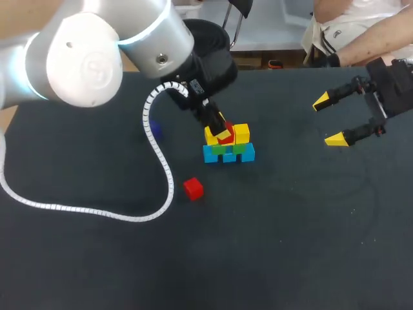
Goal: Place the blue cubes, place green cubes on the blue cubes, place the yellow cubes on the green cubes, then place the red cubes on the yellow cubes, and place purple cube on the red cubes.
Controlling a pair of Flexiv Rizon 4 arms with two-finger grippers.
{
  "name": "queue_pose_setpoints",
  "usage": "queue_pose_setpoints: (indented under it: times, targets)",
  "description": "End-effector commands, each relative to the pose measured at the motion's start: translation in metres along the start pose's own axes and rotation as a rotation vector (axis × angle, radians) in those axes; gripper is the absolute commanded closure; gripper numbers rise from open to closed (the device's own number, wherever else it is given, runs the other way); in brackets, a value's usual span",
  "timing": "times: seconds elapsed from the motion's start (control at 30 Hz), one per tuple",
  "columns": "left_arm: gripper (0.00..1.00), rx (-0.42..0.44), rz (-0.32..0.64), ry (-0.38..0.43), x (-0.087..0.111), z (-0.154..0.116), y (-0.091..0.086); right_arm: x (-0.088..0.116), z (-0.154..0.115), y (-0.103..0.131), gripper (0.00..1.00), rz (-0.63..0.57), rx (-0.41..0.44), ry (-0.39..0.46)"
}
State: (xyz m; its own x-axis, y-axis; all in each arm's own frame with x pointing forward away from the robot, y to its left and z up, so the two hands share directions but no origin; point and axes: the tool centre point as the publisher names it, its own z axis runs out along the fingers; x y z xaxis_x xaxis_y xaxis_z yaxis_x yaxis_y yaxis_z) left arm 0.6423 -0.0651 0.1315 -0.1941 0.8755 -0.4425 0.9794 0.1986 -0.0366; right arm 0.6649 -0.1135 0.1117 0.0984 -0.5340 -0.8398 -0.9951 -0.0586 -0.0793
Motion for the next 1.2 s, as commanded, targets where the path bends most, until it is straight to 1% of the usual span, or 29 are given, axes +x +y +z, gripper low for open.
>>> queue_pose_setpoints:
  times: [0.03, 0.13, 0.27, 0.5, 0.7, 0.77, 1.0, 1.2]
  targets:
    - [1.0, 0.009, 0.003, 0.014, -0.009, 0.002, 0.008, 0.0, 0.0, 0.0, 0.0, -0.001, 0.001, -0.001]
    - [1.0, 0.009, 0.01, 0.015, -0.012, 0.004, 0.011, 0.0, 0.0, 0.0, 0.0, -0.001, 0.001, -0.001]
    - [1.0, 0.022, 0.013, 0.029, -0.012, 0.009, 0.013, 0.0, 0.0, 0.0, 0.0, -0.001, 0.001, -0.001]
    - [1.0, 0.022, -0.014, 0.041, 0.001, 0.013, 0.017, 0.0, 0.0, 0.0, 0.0, -0.001, 0.001, -0.001]
    - [1.0, 0.022, -0.029, 0.039, 0.005, 0.015, 0.019, 0.0, 0.0, 0.0, 0.0, -0.001, 0.001, -0.001]
    - [1.0, 0.043, -0.042, 0.009, 0.006, 0.015, 0.02, 0.0, 0.0, 0.0, 0.0, -0.001, 0.001, -0.001]
    - [1.0, 0.041, -0.047, 0.019, 0.004, 0.013, 0.025, 0.0, 0.0, 0.0, 0.0, -0.001, 0.001, -0.001]
    - [1.0, 0.053, -0.06, 0.009, 0.001, 0.014, 0.038, 0.0, 0.0, 0.0, 0.0, -0.001, 0.001, -0.001]
